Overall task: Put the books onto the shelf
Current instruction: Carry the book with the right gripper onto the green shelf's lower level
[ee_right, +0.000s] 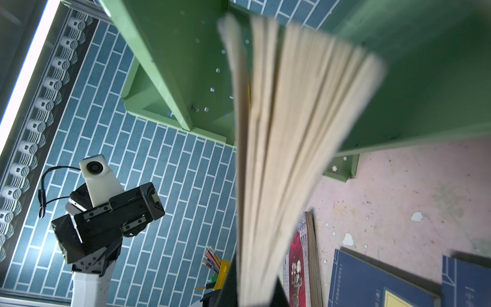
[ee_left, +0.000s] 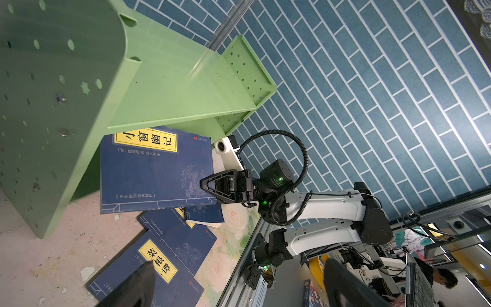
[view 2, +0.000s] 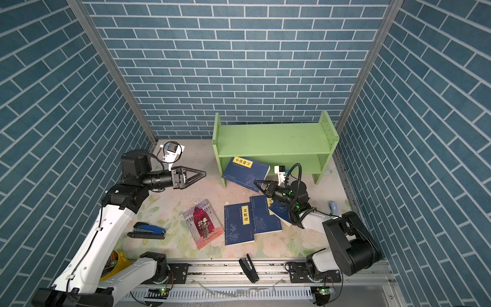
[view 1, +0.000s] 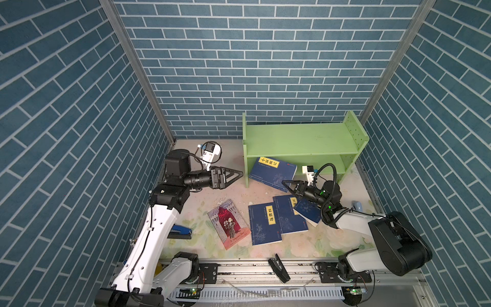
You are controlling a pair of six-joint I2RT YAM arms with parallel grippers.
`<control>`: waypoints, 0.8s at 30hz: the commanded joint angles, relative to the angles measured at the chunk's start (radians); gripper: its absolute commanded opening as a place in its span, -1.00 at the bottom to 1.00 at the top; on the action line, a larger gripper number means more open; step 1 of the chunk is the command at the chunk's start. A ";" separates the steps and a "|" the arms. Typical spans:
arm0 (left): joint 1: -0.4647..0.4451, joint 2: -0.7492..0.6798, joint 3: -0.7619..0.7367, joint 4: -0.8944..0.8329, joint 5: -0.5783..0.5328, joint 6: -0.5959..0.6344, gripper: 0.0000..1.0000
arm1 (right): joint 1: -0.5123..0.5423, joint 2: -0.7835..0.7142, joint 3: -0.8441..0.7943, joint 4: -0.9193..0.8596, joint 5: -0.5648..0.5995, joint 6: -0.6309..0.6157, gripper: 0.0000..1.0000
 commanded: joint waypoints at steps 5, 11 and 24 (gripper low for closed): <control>0.005 0.003 0.009 0.017 0.014 0.003 0.99 | -0.002 -0.300 0.092 -0.584 -0.142 -0.242 -1.00; 0.007 0.013 0.024 0.014 0.009 0.002 0.99 | -0.001 -0.356 0.168 -0.748 -0.250 -0.307 -1.00; 0.034 0.003 0.062 0.026 0.068 -0.029 0.99 | -0.002 -0.376 0.435 -0.948 -0.382 -0.428 -1.00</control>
